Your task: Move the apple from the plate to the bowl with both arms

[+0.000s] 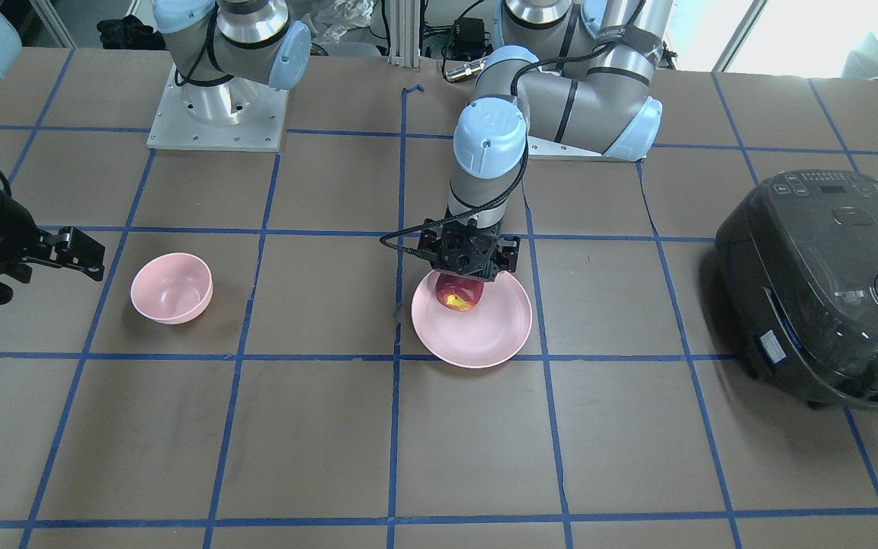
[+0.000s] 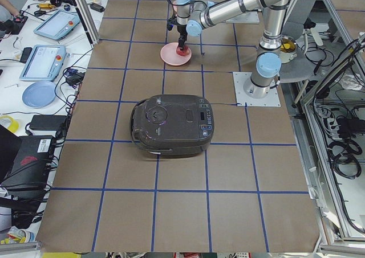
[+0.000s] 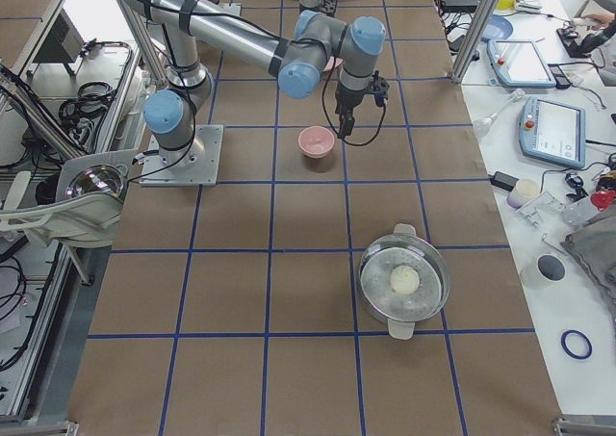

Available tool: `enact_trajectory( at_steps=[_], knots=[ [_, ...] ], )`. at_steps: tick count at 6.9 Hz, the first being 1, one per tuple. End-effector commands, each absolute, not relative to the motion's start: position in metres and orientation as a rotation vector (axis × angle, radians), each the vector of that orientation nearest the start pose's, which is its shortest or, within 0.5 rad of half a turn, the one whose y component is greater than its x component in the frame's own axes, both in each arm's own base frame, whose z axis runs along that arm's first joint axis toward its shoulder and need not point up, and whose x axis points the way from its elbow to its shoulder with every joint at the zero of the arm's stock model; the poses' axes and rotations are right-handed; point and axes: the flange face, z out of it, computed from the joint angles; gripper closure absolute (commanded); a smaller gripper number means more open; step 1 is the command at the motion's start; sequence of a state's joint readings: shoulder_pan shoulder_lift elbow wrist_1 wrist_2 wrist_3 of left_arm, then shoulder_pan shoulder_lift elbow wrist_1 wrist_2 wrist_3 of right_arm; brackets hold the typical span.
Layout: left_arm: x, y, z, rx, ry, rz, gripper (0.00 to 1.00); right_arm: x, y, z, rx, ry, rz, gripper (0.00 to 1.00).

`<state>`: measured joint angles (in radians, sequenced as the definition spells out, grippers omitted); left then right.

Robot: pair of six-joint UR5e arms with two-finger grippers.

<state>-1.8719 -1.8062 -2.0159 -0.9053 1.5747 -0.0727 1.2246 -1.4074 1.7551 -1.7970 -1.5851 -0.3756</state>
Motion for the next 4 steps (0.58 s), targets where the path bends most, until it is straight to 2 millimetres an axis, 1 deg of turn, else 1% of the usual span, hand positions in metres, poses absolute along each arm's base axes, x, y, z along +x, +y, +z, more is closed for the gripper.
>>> enact_trajectory(
  at_steps=[1, 2, 3, 4],
  knots=[
    [-0.282, -0.446, 0.204, 0.376, 3.104, 0.008, 0.00, -0.049, -0.521, 0.263, -0.049, 3.095, 0.219, 0.00],
    [-0.282, -0.446, 0.203, 0.378, 3.102, 0.010, 0.15, -0.048, -0.518, 0.238, -0.047, 3.098, 0.208, 0.00],
    [-0.281, -0.447, 0.206, 0.385, 3.101, -0.002, 0.43, -0.046, -0.512, 0.207, -0.047, 3.073, 0.283, 0.00],
    [-0.282, -0.449, 0.212, 0.392, 3.101, -0.024, 0.66, -0.045, -0.511, 0.198, -0.047, 3.068, 0.302, 0.12]
  ],
)
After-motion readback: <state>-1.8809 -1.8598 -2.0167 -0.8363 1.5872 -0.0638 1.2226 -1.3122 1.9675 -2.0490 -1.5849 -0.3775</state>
